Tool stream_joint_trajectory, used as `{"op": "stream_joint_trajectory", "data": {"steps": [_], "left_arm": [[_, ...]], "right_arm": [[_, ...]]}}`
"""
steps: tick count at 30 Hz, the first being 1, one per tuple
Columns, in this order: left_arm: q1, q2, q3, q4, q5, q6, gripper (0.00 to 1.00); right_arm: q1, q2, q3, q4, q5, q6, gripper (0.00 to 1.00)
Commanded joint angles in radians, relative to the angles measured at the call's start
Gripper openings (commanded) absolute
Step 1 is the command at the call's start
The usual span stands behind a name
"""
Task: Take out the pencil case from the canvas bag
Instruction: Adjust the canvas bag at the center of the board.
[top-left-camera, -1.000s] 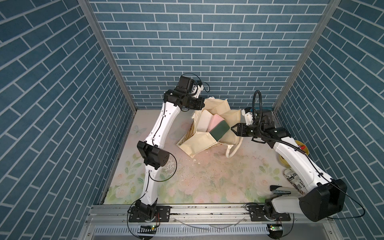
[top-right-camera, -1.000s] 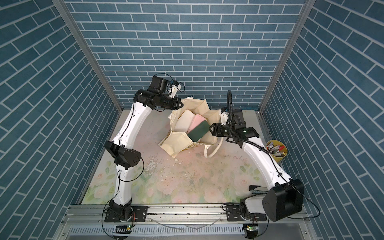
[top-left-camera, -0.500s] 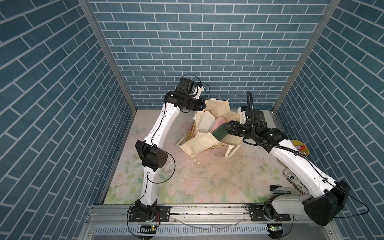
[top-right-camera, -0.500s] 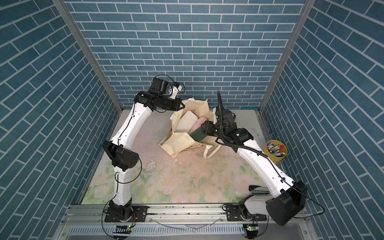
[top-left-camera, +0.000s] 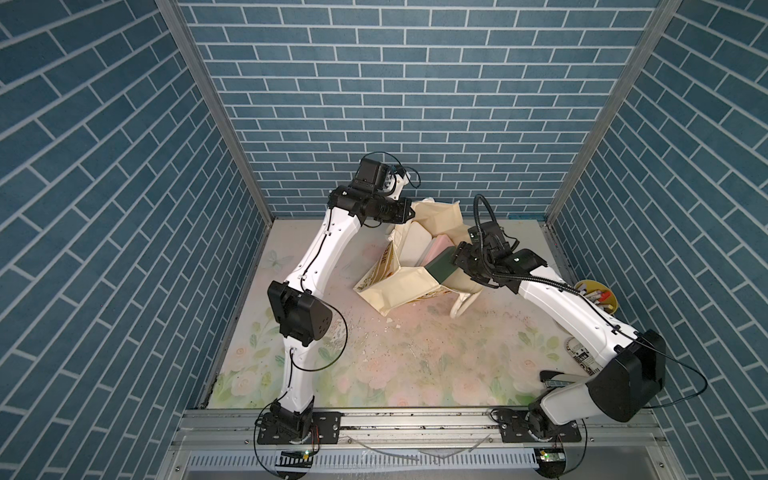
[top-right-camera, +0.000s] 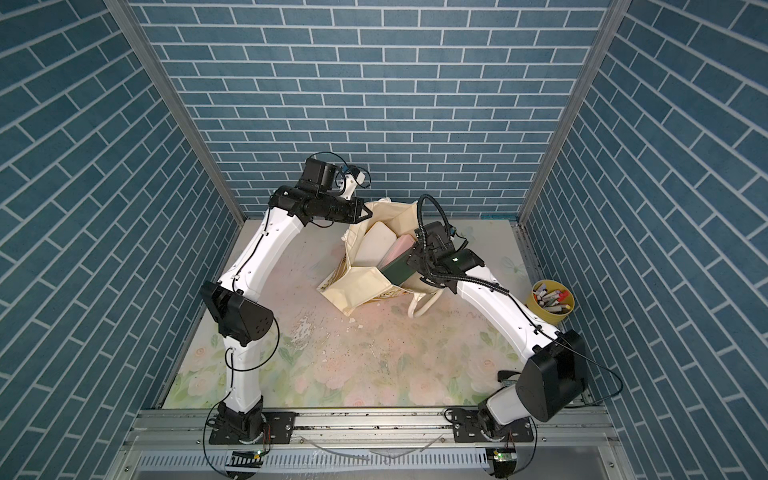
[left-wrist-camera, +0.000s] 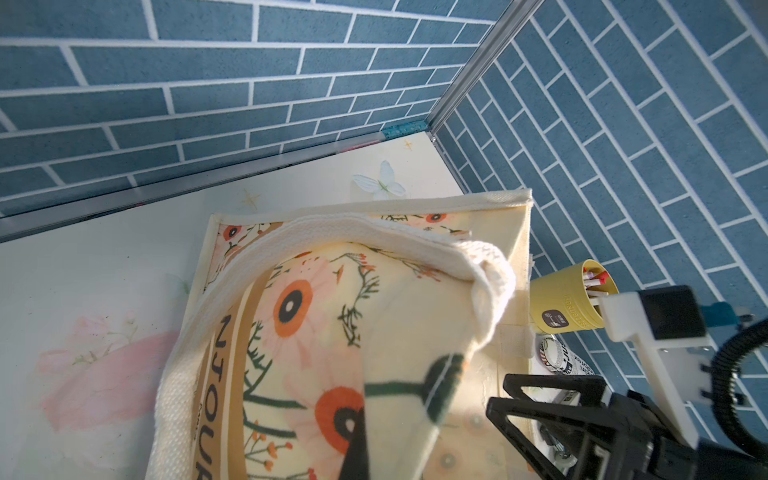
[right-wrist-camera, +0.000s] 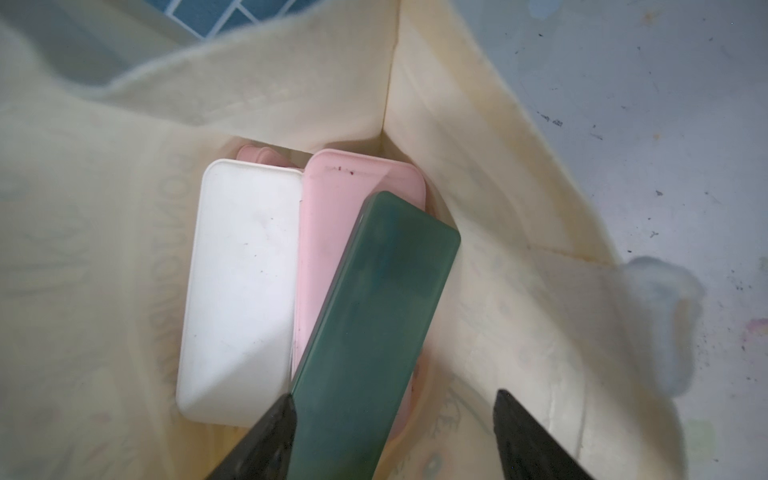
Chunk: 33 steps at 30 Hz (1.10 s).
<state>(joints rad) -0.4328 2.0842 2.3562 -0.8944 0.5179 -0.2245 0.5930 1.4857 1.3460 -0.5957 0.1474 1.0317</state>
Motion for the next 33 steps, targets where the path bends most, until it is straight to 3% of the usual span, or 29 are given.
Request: {"op": "stream_joint_trajectory", "data": {"steps": [1, 30, 33], "left_arm": [[-0.011, -0.029, -0.032, 0.004, 0.027, 0.002, 0.00], [-0.029, -0.016, -0.046, 0.014, 0.028, 0.000, 0.00], [-0.029, -0.011, -0.040, 0.005, 0.024, 0.001, 0.00]], "right_arm": [[0.005, 0.030, 0.047, -0.027, 0.040, 0.089, 0.76], [0.004, 0.220, 0.020, 0.156, -0.106, 0.235, 0.86], [0.004, 0.208, -0.017, 0.220, -0.139, 0.252, 0.93]]}}
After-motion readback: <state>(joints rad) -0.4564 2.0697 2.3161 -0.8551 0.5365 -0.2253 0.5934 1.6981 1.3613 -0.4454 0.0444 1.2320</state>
